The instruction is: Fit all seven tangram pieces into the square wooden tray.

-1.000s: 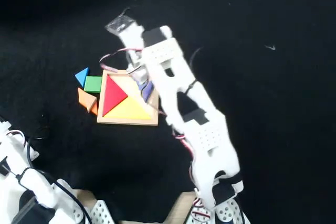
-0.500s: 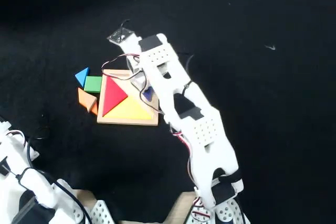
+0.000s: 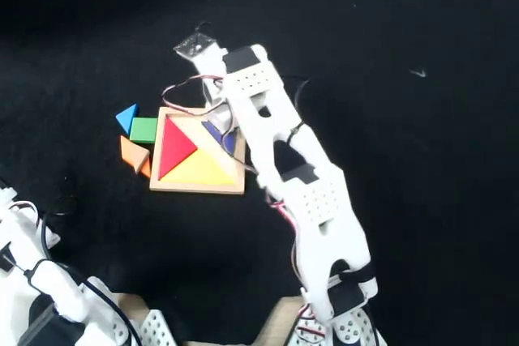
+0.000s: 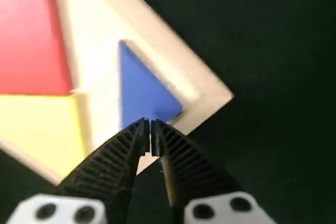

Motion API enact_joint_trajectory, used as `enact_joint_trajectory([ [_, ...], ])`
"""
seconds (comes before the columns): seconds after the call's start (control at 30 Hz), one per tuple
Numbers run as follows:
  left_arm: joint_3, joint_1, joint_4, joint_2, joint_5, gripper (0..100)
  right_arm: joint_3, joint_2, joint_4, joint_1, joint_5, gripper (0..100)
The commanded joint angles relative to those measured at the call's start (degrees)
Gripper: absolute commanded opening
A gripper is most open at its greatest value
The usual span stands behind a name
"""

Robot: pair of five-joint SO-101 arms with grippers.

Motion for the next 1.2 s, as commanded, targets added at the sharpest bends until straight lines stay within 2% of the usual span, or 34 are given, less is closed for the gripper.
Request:
enact_joint_trajectory([
  [0.0, -0.4, 0.7, -0.7, -0.4, 0.0, 3, -3.8, -2.2, 3.3, -4.8, 0.1, 1.1],
  [0.2, -0.3, 0.7, -0.7, -0.4, 0.0, 3, -4.3, 2.7, 0.0, -5.5, 0.1, 1.1],
  [0.47, -0.3, 0.7, -0.7, -0.4, 0.0, 3, -9.8, 7.1, 0.5, -0.1, 0.2, 1.1],
  [0.6, -0.3, 0.7, -0.7, -0.4, 0.0, 3, -11.1, 6.7, 1.4, 0.0, 0.2, 1.1],
  [0.9, -0.3, 0.3, -0.7, -0.4, 0.1, 3, -24.7, 4.1, 12.9, -7.4, -0.2, 1.1],
  [1.0, -0.6, -0.3, -0.6, -0.5, 0.1, 3, -27.7, 2.2, 13.5, -10.5, -3.3, 1.1],
  [1.17, -2.3, -6.7, 2.0, -0.5, -0.6, 3, -27.6, 0.1, 13.4, -16.0, -4.3, 1.1],
])
